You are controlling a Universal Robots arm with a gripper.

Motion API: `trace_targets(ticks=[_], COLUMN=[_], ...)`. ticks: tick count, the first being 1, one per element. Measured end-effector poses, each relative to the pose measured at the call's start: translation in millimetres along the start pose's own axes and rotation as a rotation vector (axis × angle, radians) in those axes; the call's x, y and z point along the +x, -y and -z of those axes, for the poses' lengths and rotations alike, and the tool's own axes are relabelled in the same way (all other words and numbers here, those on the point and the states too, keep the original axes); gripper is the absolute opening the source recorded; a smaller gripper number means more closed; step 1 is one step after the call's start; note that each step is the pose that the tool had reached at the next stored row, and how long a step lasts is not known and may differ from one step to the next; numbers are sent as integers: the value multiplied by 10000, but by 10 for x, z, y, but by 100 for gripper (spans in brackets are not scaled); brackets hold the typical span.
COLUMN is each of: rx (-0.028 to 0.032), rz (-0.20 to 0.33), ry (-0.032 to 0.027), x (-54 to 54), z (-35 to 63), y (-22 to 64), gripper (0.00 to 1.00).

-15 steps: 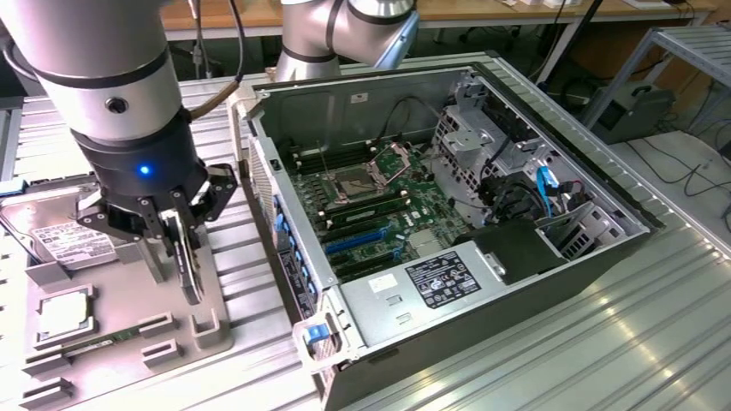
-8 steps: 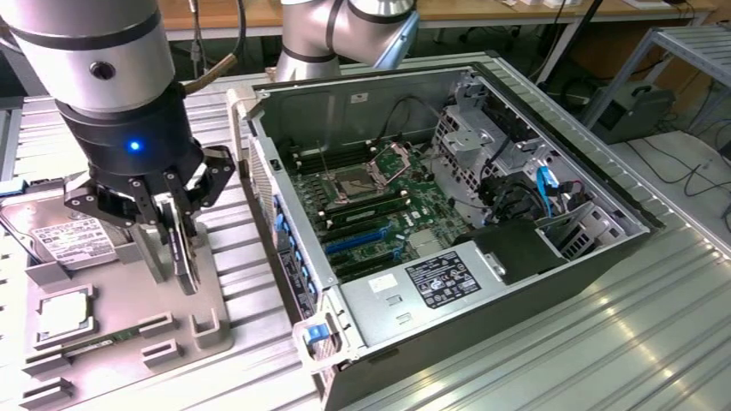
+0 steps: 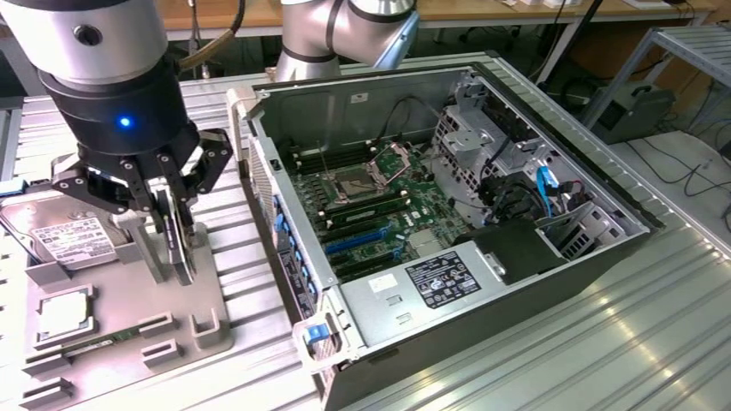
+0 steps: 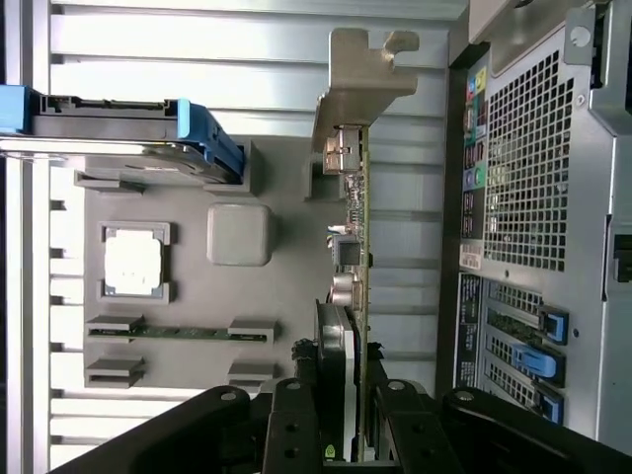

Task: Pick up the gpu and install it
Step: 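Pick up the gpu and move the gpu toward the slot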

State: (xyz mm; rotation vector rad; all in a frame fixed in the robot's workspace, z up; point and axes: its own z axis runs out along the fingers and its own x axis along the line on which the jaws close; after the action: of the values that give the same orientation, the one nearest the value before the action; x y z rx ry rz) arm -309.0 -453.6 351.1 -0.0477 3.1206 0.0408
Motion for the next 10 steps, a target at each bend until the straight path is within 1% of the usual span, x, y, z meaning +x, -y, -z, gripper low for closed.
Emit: trace_targets(ticks=[10], rx=[-5], rz=[0], ry=[0], x=[-5], z=[259], y=[-7], gripper=[28])
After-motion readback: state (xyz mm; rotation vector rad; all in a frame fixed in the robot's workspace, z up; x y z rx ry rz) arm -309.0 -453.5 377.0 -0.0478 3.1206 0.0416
